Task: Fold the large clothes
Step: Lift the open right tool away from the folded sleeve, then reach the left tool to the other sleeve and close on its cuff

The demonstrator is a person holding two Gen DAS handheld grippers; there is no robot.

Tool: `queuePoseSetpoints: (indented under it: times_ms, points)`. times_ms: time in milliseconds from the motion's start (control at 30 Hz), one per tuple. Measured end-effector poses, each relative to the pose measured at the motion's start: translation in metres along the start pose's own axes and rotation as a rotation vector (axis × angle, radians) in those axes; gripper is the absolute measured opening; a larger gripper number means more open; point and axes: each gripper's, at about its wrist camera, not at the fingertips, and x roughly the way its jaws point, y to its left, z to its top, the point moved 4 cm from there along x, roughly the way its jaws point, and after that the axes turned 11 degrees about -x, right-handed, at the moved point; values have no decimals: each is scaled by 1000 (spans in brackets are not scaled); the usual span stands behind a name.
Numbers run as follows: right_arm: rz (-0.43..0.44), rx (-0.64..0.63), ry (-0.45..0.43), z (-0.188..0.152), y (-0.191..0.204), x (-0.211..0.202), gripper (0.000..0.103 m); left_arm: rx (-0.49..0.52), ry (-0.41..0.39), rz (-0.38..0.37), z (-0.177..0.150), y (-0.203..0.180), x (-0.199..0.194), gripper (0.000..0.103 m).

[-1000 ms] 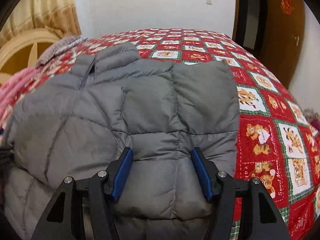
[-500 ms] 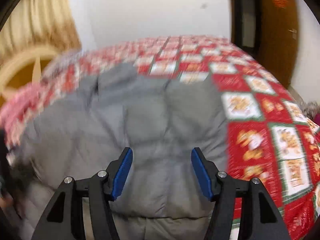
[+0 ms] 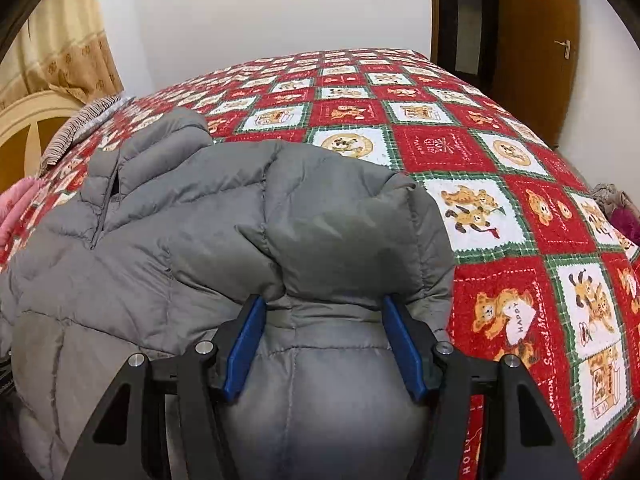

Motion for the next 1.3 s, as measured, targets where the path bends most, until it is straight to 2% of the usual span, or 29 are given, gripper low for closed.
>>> queuePoseSetpoints:
  times_ms: [167, 267, 367, 467, 567, 667, 967, 1100, 1167, 1300]
  points:
    - [-46, -51, 27, 0, 6, 2, 62, -4, -5, 6, -2, -2, 0, 103]
    - [-76, -93, 59, 5, 9, -13, 62, -16, 1, -5, -3, -1, 0, 103]
    - [-77, -88, -34, 12, 19, -55, 62, -17, 1, -6, -3, -1, -1, 103]
    - [-10, -136, -58, 6, 51, -74, 62, -17, 1, -7, -3, 0, 0, 103]
    - [36, -164, -23, -7, 78, -63, 62, -30, 11, -17, -3, 2, 0, 103]
    - [10, -194, 4, -23, 92, -44, 62, -49, 33, -43, -4, 5, 3, 103]
    - [-3, -197, -1, -33, 92, -28, 65, -48, 75, -86, -3, 12, -2, 103]
    - [-8, -203, -4, -34, 94, -30, 65, -9, 26, -56, -2, 46, -36, 103]
    - [-10, -202, -8, -35, 94, -31, 65, -7, -9, -55, -3, 78, -58, 103]
    - [-18, -206, -12, -35, 95, -32, 66, -31, -36, 12, -13, 153, -87, 103]
